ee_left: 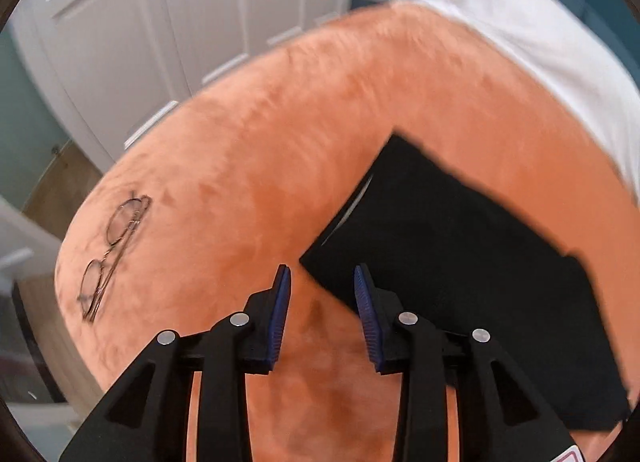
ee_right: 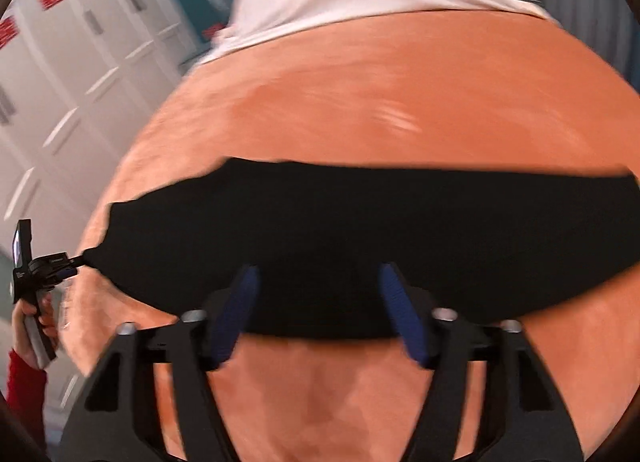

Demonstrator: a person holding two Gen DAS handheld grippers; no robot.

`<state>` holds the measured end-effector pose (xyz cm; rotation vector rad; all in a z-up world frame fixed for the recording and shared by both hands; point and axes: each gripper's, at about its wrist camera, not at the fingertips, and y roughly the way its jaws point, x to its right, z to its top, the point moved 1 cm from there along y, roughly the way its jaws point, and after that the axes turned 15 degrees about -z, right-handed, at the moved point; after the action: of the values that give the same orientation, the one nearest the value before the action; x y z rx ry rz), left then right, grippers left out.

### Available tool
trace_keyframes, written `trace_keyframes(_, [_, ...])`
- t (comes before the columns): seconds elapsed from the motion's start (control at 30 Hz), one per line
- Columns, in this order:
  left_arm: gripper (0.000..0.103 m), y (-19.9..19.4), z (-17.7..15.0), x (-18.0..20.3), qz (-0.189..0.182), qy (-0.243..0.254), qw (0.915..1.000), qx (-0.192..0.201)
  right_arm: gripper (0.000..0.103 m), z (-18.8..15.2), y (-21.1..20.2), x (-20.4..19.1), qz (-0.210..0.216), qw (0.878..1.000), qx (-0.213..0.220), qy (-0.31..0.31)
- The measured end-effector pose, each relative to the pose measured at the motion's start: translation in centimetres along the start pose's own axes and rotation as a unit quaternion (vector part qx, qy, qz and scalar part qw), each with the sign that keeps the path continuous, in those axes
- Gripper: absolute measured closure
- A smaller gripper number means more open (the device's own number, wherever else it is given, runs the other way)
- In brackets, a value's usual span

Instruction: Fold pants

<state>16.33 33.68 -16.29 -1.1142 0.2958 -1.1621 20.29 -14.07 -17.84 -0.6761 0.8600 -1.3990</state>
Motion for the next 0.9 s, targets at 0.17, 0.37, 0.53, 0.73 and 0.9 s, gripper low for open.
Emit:
trace_keyframes(0.17, [0.046,1.7,2.6,5.1,-0.026,0.064,0.9975,-0.012,0.096,5.0,6.3,-10.3,0.093,0.991,-0.047,-0.078])
trace_keyframes(0.37, [0.039,10.1,2.6,2.8,0.091,0.06,0.9915,-0.071,0.097,7.7,15.6,-18.8,0.035,0.988,-0.071,-0.132])
trace_keyframes(0.53, [0.018,10.5,2.5,0.2,0.052,0.026,0.9966,-0.058,0.1,10.0,20.1,-20.0,0.025,0.991,-0.082,-0.102])
trace_keyframes(0.73, [0.026,9.9,2.3,1.8,0.089,0.072,0.9929,-0.034,0.101,8.2,16.4,-15.7,0.049,0.993,-0.049,-0.091])
trace_keyframes(0.9, [0.024,4.5,0.6,5.0,0.062,0.105,0.9924,0.012,0.097,4.4,8.1,-5.5,0.019,0.997,-0.004,-0.07])
